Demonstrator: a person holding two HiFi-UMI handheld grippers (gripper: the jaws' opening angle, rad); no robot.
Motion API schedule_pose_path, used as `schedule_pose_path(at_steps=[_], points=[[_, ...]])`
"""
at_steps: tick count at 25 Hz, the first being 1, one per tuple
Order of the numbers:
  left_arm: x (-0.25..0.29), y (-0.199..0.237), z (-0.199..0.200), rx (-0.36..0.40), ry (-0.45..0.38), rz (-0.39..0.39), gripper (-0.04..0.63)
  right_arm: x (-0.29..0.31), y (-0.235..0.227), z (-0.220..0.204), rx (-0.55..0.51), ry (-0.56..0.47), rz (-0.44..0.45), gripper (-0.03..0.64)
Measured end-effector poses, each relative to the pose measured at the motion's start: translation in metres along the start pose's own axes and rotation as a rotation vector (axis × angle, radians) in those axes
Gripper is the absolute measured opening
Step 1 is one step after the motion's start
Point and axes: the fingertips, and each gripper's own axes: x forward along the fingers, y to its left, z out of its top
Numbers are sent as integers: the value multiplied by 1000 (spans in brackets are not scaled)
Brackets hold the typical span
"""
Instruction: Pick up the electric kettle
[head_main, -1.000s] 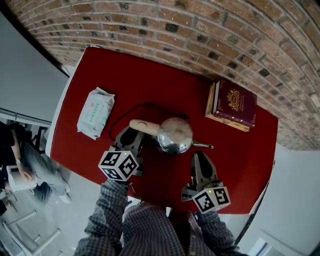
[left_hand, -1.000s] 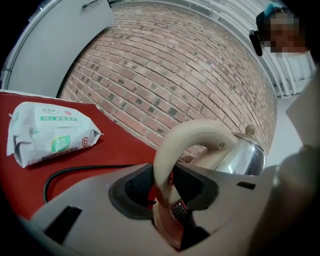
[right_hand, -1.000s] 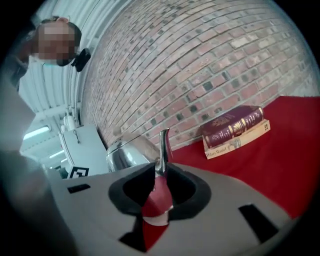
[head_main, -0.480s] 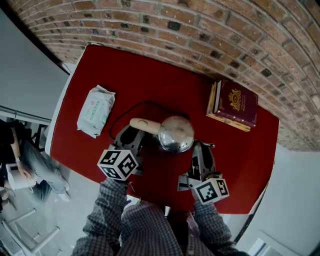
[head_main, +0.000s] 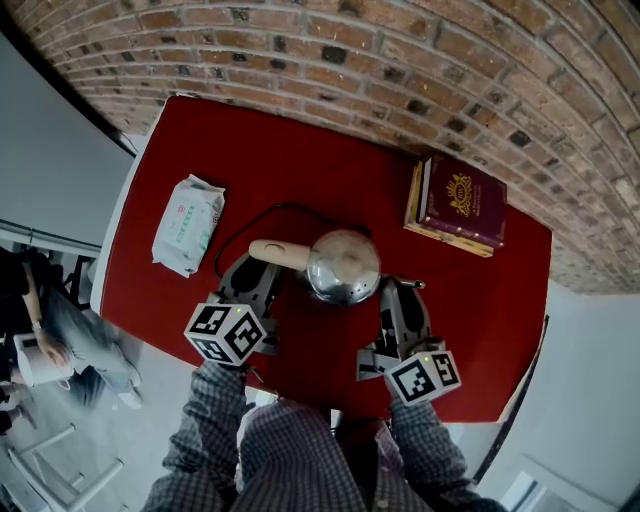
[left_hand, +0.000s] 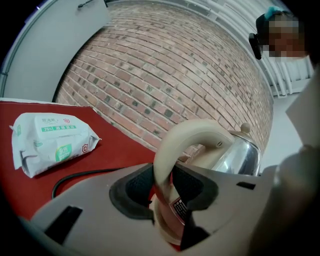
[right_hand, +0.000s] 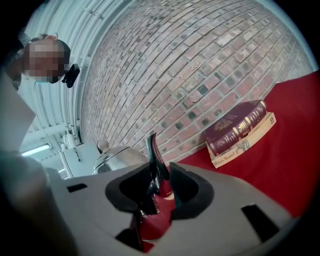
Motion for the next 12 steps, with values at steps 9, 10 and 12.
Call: schedule_pose_path(at_steps=[9,10,12], points=[[-23,-30,18,59,0,18,127,-24,13,17,15,-2,33,117],[-26,-36,19,63,-4,18,127,-27,13,21,18,-10,34,116],[-31,-49,23,69,-17,15,127,-35,15,31,24,-29,36,115]])
